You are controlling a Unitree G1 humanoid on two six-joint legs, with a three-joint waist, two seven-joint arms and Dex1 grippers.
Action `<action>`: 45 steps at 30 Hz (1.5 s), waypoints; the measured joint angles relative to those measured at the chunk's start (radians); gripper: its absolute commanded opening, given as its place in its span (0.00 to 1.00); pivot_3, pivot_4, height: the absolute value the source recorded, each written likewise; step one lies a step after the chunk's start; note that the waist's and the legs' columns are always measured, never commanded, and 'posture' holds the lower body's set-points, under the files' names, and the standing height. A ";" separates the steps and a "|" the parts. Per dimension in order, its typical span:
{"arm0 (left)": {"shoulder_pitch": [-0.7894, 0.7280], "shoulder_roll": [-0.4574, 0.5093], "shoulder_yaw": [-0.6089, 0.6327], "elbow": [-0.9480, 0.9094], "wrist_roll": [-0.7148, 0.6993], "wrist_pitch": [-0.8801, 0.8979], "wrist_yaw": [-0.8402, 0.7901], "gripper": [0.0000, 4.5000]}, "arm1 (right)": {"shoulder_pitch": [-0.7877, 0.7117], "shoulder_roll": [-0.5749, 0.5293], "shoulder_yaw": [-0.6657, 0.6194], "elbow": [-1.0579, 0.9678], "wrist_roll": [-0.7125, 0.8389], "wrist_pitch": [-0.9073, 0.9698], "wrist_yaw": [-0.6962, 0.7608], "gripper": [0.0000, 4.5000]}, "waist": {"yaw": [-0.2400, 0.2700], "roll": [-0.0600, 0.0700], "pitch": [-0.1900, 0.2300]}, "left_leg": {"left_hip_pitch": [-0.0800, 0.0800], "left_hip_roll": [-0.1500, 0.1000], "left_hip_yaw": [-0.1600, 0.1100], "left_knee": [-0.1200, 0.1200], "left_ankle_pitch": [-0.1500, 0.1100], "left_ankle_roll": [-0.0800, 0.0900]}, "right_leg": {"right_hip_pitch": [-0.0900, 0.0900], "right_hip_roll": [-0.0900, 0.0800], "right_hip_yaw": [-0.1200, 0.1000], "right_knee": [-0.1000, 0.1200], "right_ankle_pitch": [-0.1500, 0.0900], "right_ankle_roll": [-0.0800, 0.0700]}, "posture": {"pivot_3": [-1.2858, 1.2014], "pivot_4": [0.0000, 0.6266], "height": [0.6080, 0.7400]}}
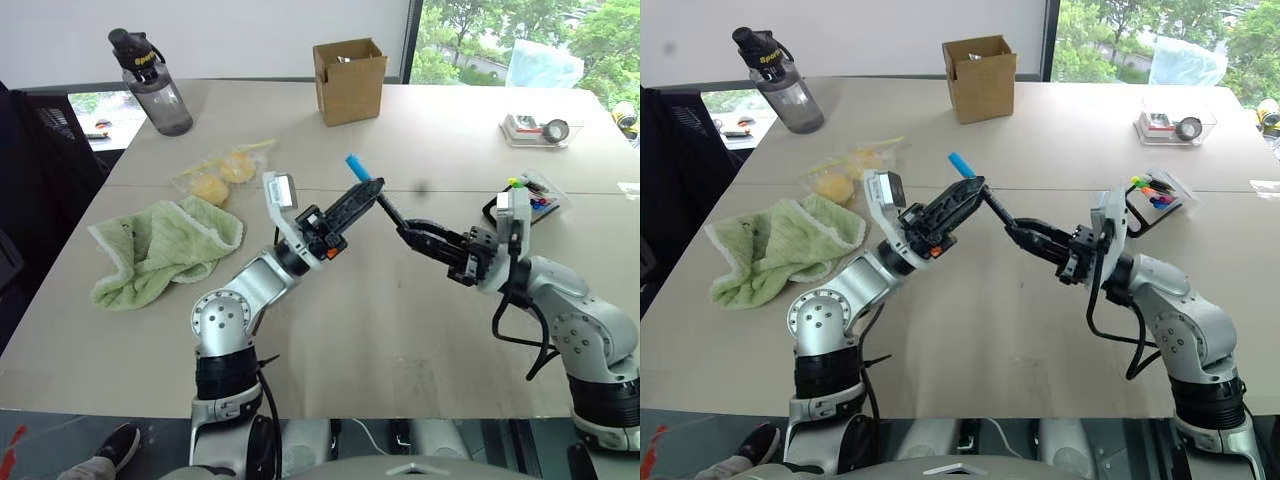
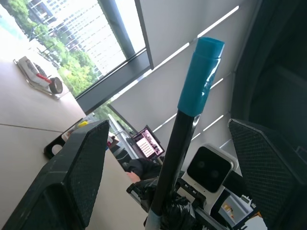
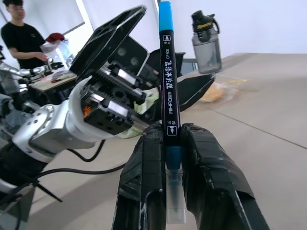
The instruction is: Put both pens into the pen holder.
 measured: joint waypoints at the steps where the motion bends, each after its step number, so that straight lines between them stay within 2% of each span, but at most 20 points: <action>1: 0.000 -0.001 -0.002 0.000 -0.029 0.002 0.005 0.71 | 0.000 0.002 0.003 -0.002 0.004 0.005 -0.006 0.00 | 0.000 0.000 0.000 | 0.000 0.000 0.000 0.000 0.000 0.000 | 0.000 0.000 0.000 0.000 0.000 0.000 | 0.52 0.24 0.97; 6: 0.000 0.002 -0.005 -0.002 -0.066 -0.010 0.035 0.17 | -0.006 0.002 0.015 -0.010 0.021 0.014 -0.014 0.00 | 0.000 0.000 0.000 | 0.000 0.000 0.000 0.000 0.000 0.000 | 0.000 0.001 0.000 0.000 0.000 0.000 | 0.52 0.24 0.97; 8: 0.001 0.017 -0.005 -0.002 -0.057 -0.018 0.048 0.01 | -0.012 0.003 0.017 -0.022 0.029 0.014 -0.016 0.00 | -0.001 0.000 0.000 | 0.000 0.000 0.000 0.000 0.000 0.000 | 0.000 0.001 0.000 0.000 0.000 0.000 | 0.52 0.24 0.97; 15: 0.001 0.045 -0.028 -0.003 -0.033 -0.038 0.040 0.00 | -0.012 0.001 0.022 -0.017 0.015 0.013 -0.018 0.00 | 0.000 0.000 0.000 | 0.000 0.000 0.000 0.000 0.000 0.000 | 0.000 0.001 0.000 -0.001 0.000 0.000 | 0.52 0.24 0.97; 21: -0.006 0.116 -0.078 -0.002 0.072 -0.062 -0.027 0.00 | -0.017 -0.042 0.051 -0.009 -0.060 -0.004 -0.016 0.00 | 0.000 0.000 0.000 | 0.000 0.000 0.000 0.000 0.000 0.000 | 0.000 0.002 0.000 -0.001 0.000 0.000 | 0.52 0.24 0.97; 22: -0.014 0.145 -0.095 -0.002 0.099 -0.063 -0.056 0.00 | -0.019 -0.054 0.062 -0.003 -0.065 0.003 -0.013 0.18 | 0.000 0.000 0.000 | 0.000 0.000 0.000 0.000 0.000 0.000 | 0.000 0.002 0.000 -0.001 0.000 0.000 | 0.52 0.24 0.97; 25: -0.031 0.212 -0.153 -0.004 0.176 -0.063 -0.121 0.00 | -0.030 -0.075 0.092 0.004 -0.090 0.020 -0.015 0.40 | 0.000 0.000 0.000 | 0.000 0.000 0.000 0.000 0.000 0.000 | 0.000 0.002 0.000 -0.001 0.000 0.000 | 0.52 0.24 0.97; 26: -0.036 0.242 -0.189 -0.004 0.218 -0.066 -0.160 0.00 | -0.037 -0.084 0.107 0.004 -0.113 0.022 -0.022 0.53 | 0.000 0.000 0.000 | 0.000 0.000 0.000 0.000 0.000 0.000 | 0.000 0.002 0.000 -0.001 0.000 0.000 | 0.52 0.24 0.97; 27: -0.044 0.261 -0.211 -0.004 0.248 -0.066 -0.191 0.00 | -0.038 -0.089 0.115 0.005 -0.129 0.028 -0.030 0.56 | 0.000 0.000 0.000 | 0.000 0.000 0.000 0.000 0.000 0.000 | 0.000 0.002 0.000 -0.001 0.000 0.000 | 0.52 0.24 0.97; 28: -0.050 0.269 -0.219 -0.004 0.263 -0.069 -0.207 0.00 | -0.038 -0.090 0.120 0.007 -0.131 0.035 -0.034 0.65 | 0.000 0.000 0.000 | 0.000 0.000 0.000 0.000 0.000 0.000 | 0.000 0.002 0.000 -0.001 0.000 0.000 | 0.52 0.24 0.97; 39: -0.177 0.422 -0.405 0.064 0.595 -0.173 -0.458 0.00 | -0.144 -0.138 0.161 0.009 -0.039 0.312 -0.030 0.65 | 0.000 0.000 0.000 | -0.002 0.000 -0.001 0.000 0.000 0.000 | -0.001 0.002 0.000 -0.002 0.000 0.000 | 0.52 0.24 0.97; 45: -0.210 0.412 -0.438 0.074 0.651 -0.192 -0.514 0.00 | -0.206 -0.101 0.160 0.011 0.000 0.440 -0.097 0.65 | 0.000 0.000 0.000 | -0.003 0.000 -0.001 0.000 0.000 0.000 | -0.003 0.001 0.000 -0.002 0.000 0.000 | 0.52 0.24 0.97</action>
